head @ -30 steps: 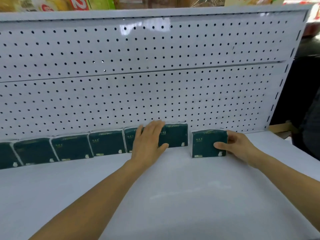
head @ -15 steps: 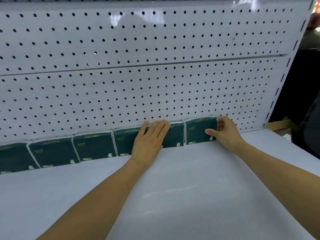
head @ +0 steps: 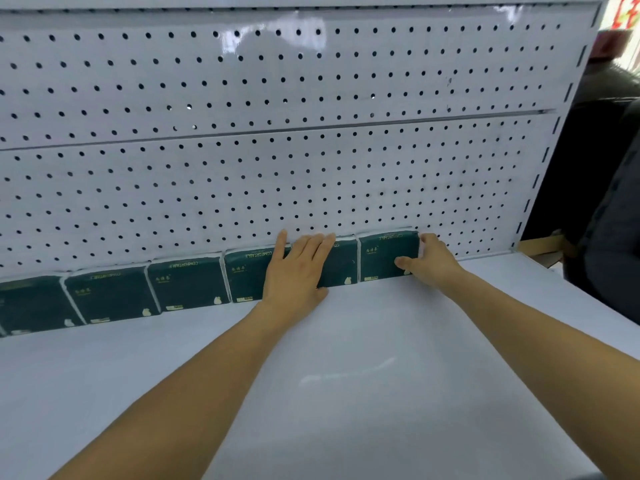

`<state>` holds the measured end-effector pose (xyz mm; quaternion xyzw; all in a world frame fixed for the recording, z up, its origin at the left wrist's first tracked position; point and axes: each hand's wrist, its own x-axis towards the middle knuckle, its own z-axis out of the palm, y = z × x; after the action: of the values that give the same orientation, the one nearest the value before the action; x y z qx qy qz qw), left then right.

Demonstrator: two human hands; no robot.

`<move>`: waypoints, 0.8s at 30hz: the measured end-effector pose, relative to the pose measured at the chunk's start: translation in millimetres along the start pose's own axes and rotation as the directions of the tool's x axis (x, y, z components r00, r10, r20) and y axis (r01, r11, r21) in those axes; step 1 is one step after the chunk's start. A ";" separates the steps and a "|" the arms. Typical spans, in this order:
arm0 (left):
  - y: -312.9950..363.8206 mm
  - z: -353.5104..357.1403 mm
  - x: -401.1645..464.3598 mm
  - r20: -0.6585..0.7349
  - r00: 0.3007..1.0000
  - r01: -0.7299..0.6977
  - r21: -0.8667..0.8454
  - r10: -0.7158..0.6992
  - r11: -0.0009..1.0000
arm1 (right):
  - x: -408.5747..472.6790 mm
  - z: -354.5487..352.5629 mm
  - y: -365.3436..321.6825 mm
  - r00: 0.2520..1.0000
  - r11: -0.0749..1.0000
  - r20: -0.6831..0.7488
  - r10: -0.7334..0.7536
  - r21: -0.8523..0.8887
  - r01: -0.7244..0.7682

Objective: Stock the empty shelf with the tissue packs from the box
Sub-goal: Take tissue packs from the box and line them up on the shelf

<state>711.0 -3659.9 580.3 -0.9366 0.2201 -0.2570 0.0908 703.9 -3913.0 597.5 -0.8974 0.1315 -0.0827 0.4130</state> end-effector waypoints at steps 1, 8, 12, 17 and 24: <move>1.0 -9.0 -0.3 0.023 0.999 0.024 -0.011 -0.024 1.000 | -5.6 -2.3 -3.6 1.000 0.995 -0.009 0.005 -0.101 -0.006; -1.4 -72.0 -50.2 -0.042 0.982 0.184 -0.064 -0.187 0.981 | -87.7 -10.5 -21.6 0.856 0.781 -0.123 -0.503 -0.489 0.388; -1.1 -101.6 -108.6 -0.159 0.947 0.264 -0.114 -0.280 0.958 | -142.2 -0.8 -27.8 0.686 0.670 -0.160 -0.710 -0.453 0.588; -9.6 -128.0 -198.4 -0.269 0.883 0.368 -0.107 -0.384 0.923 | -209.1 27.7 -46.6 0.562 0.543 -0.097 -0.821 -0.433 0.719; -48.8 -150.3 -348.6 -0.223 0.823 0.538 0.010 -0.522 0.843 | -313.9 112.0 -88.6 0.456 0.422 0.066 -0.887 -0.281 0.862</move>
<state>381.7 -3465.3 568.2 -0.9242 -0.0498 -0.3778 0.0256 448.8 -3681.6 580.4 -0.8773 -0.3249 -0.3072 0.1744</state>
